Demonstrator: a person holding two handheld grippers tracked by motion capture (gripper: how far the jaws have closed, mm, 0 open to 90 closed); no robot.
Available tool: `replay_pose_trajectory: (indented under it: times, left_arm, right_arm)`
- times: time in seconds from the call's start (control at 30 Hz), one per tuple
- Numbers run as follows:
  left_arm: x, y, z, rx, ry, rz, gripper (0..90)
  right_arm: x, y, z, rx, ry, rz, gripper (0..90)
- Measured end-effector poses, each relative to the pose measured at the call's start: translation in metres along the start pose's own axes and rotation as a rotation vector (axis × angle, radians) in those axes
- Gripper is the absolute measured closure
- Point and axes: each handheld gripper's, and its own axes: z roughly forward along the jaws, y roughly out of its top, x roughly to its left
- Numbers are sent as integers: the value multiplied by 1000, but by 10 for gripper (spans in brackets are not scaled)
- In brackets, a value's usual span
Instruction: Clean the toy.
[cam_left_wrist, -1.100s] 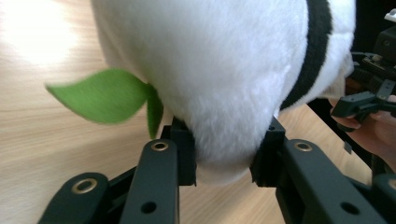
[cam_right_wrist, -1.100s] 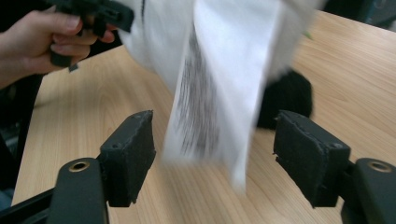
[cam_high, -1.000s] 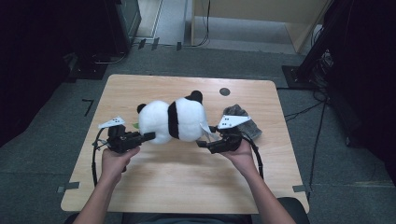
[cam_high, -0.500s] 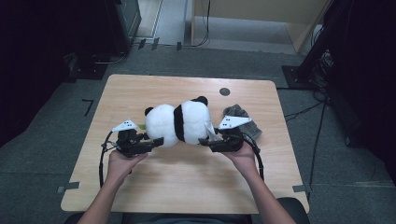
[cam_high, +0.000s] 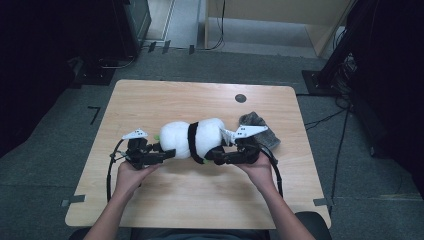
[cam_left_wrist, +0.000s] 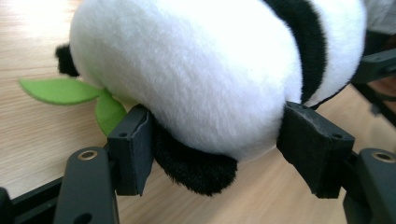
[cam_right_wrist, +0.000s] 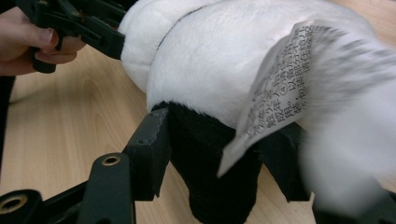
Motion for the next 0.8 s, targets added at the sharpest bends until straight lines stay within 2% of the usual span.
replay_pose_trajectory:
  times: [0.03, 0.07, 0.13, 0.3, 0.43, 0.53, 0.8]
  left_arm:
    - [0, 0, 0, 0, 0, 0, 301]
    - [2, -3, 5, 25, 20, 12, 300]
    - [2, -6, 7, 9, 22, 21, 295]
    - [2, -7, 6, 11, 29, 29, 291]
    - [-2, -7, 4, 16, 59, 74, 284]
    - [-5, -4, 1, 28, 76, 109, 285]
    - [-5, 3, -15, -50, 74, 104, 300]
  right_arm:
    - [0, 0, 1, 7, -6, 1, 438]
    - [-1, -2, 4, 20, -11, 2, 438]
    - [-2, -3, 6, 27, -16, 6, 438]
    - [-4, -5, 5, 27, -26, 8, 425]
    - [-5, -4, -2, 13, -63, -7, 405]
    - [-9, -3, -9, -18, -78, 11, 404]
    - [-18, -2, -21, -52, -118, 19, 403]
